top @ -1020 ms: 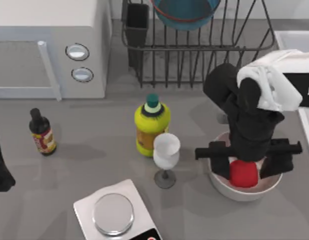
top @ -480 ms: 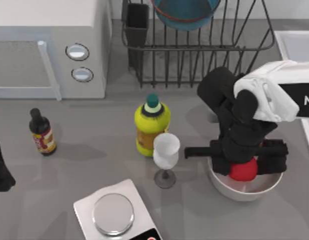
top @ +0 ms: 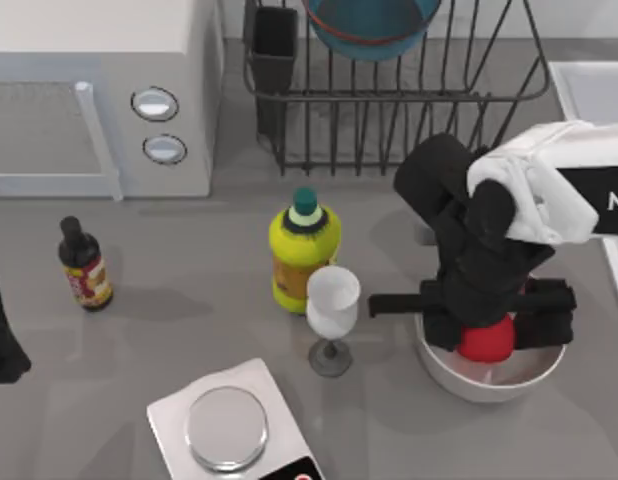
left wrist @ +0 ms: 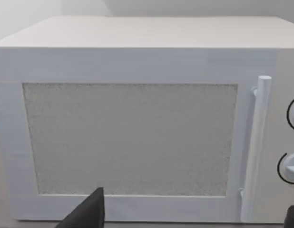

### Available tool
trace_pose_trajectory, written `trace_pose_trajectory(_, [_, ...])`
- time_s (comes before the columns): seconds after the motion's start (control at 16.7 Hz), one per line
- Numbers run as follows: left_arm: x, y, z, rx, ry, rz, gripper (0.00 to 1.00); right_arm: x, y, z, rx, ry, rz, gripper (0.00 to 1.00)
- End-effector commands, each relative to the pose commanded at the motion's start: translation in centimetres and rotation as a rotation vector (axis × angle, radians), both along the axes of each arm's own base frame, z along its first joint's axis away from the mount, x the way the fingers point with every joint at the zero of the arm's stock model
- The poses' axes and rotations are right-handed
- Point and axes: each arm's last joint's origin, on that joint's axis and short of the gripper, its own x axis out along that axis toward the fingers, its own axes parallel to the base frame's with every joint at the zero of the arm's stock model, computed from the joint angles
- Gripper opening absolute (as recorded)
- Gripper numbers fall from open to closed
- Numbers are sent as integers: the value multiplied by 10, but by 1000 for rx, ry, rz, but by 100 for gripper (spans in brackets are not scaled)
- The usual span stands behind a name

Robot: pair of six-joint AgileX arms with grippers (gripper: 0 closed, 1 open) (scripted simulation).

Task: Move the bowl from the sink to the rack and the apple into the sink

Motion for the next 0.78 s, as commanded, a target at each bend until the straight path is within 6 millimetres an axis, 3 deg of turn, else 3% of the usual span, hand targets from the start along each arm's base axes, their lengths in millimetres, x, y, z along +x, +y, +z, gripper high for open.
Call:
trace_pose_trajectory(0.42, [0, 0, 0, 0, 0, 0, 100, 0, 0, 0, 0, 0, 0, 2])
trace_pose_trajectory(0.78, [0, 0, 0, 0, 0, 0, 100, 0, 0, 0, 0, 0, 0, 0])
